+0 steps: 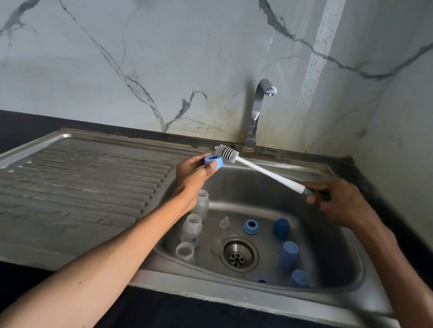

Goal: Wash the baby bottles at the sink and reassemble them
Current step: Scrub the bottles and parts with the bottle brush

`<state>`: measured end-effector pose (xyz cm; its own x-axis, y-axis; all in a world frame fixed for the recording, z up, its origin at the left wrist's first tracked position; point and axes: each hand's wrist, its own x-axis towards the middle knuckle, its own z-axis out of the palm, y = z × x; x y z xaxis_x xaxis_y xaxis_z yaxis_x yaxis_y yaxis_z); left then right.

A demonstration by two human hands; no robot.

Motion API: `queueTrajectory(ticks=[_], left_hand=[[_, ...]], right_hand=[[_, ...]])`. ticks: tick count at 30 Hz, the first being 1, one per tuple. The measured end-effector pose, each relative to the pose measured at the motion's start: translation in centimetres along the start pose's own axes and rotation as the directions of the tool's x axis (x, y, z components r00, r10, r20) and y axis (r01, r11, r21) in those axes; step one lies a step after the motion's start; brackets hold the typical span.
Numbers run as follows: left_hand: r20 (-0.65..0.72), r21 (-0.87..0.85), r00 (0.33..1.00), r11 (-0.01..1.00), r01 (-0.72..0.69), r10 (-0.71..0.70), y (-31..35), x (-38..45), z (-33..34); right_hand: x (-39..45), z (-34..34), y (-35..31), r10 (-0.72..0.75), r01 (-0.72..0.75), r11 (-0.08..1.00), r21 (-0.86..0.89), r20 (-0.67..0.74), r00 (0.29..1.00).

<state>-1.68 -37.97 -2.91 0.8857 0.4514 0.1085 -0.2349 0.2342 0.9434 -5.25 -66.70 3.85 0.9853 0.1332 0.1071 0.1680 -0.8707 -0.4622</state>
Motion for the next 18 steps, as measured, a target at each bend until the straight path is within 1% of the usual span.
queueTrajectory(ticks=[2, 6, 9, 11, 14, 16, 18], left_hand=[[-0.034, -0.016, 0.999, 1.000, -0.002, 0.002, 0.2, 0.2, -0.4], [0.018, -0.050, 0.999, 0.997, 0.052, -0.051, -0.1, -0.2, -0.6], [0.015, -0.149, 0.994, 0.982, 0.112, -0.111, 0.1, 0.0, -0.5], [0.046, -0.231, 0.987, 0.959, 0.161, -0.154, -0.2, 0.5, -0.8], [0.126, -0.272, 0.975, 0.938, 0.214, -0.185, -0.5, 0.7, -0.8], [0.129, -0.289, 0.975, 0.934, 0.211, -0.180, -0.3, 0.5, -0.4], [0.107, -0.285, 0.983, 0.943, 0.173, -0.148, 0.0, 0.3, -0.5]], right_hand=[[-0.1, -0.1, 0.0, -0.003, 0.003, 1.000, -0.001, 0.016, 1.000], [-0.1, 0.9, -0.4, -0.031, 0.032, 0.999, -0.013, 0.026, 0.999], [-0.1, 0.8, -0.4, -0.014, 0.014, 1.000, -0.005, 0.042, 0.999], [0.0, 0.6, -0.2, -0.006, 0.007, 1.000, -0.013, 0.048, 0.999], [0.0, 0.3, 0.3, 0.009, -0.010, 1.000, 0.014, 0.053, 0.999], [-0.1, 0.3, 0.5, 0.012, -0.013, 1.000, 0.023, 0.044, 0.999], [-0.1, 0.3, 0.5, 0.011, -0.011, 1.000, 0.014, 0.022, 1.000]])
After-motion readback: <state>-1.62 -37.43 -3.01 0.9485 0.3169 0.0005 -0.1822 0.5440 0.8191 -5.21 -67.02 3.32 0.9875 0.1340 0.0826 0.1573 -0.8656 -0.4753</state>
